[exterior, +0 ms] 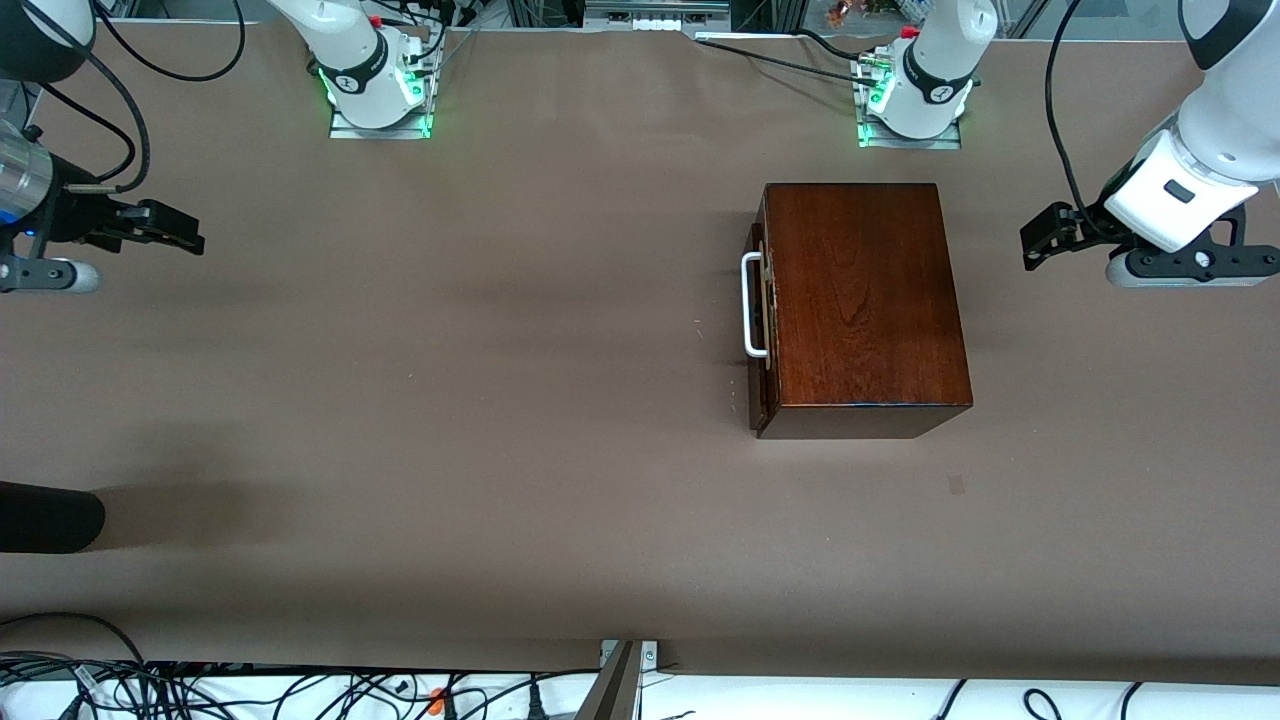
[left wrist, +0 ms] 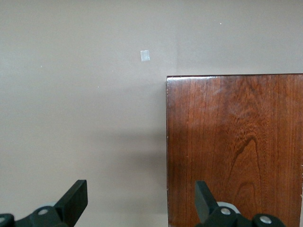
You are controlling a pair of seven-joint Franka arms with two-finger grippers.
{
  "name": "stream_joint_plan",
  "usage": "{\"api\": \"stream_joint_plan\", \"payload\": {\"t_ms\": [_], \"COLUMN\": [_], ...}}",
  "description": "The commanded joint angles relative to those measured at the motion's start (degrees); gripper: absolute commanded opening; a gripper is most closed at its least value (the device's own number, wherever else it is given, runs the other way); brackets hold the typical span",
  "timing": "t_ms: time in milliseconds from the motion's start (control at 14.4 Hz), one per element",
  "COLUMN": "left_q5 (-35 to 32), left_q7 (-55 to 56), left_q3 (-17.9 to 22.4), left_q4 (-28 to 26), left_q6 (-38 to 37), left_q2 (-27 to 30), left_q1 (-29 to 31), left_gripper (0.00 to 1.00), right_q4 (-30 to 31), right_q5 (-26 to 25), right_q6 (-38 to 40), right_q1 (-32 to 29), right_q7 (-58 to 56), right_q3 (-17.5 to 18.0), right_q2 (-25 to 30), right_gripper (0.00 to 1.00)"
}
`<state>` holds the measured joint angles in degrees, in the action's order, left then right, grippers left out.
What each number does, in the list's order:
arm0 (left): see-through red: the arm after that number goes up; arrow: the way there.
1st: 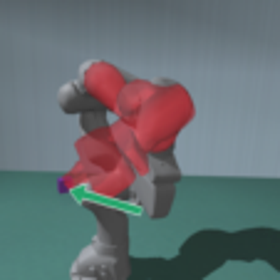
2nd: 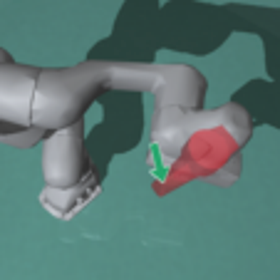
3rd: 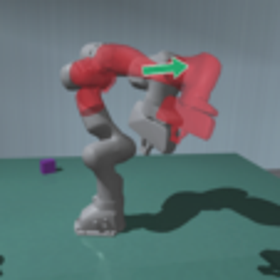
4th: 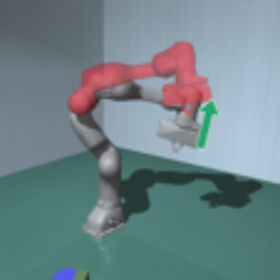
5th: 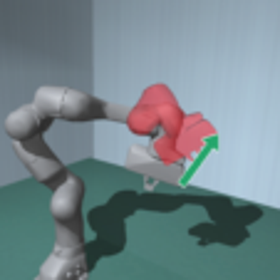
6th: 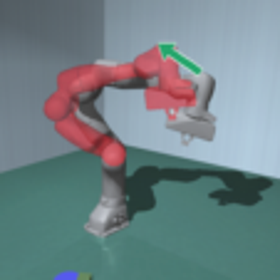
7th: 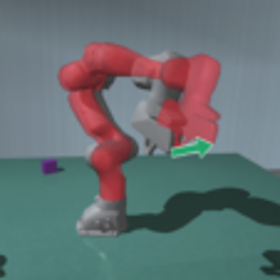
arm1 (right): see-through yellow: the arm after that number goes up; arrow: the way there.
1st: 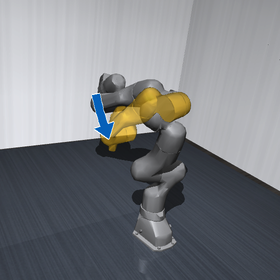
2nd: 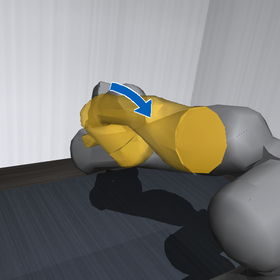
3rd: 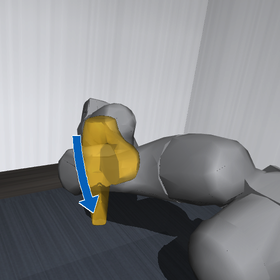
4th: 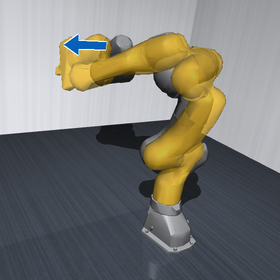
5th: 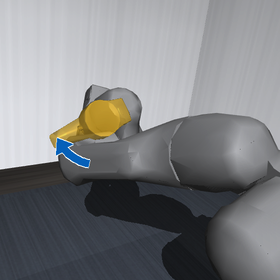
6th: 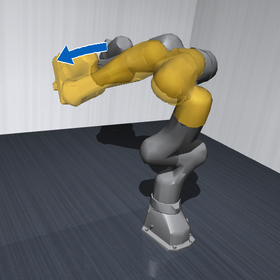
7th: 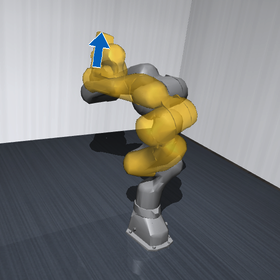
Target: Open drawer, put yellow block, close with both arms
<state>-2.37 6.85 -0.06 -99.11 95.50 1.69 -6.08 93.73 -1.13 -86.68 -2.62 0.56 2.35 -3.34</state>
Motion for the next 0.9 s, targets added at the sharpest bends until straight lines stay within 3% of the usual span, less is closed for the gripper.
{"api": "stream_joint_plan", "payload": {"t_ms": [0, 835], "left_q5": [-0.18, -0.18], "left_q7": [-0.34, -0.34], "left_q3": [-1.08, -1.6], "left_q4": [-1.0, 1.37], "left_q6": [-0.14, -2.78], "left_q2": [1.21, 0.33], "left_q1": [1.24, 0.37], "left_gripper": [1.0, 1.0], "right_q4": [-0.48, -0.48], "right_q5": [0.86, 0.78], "right_q6": [-0.59, -3.24], "right_q1": [-0.9, -0.9], "right_q7": [0.32, 0.15], "right_q3": [0.46, 0.55], "right_q2": [-0.08, 0.53], "right_gripper": [1.0, 1.0]}}
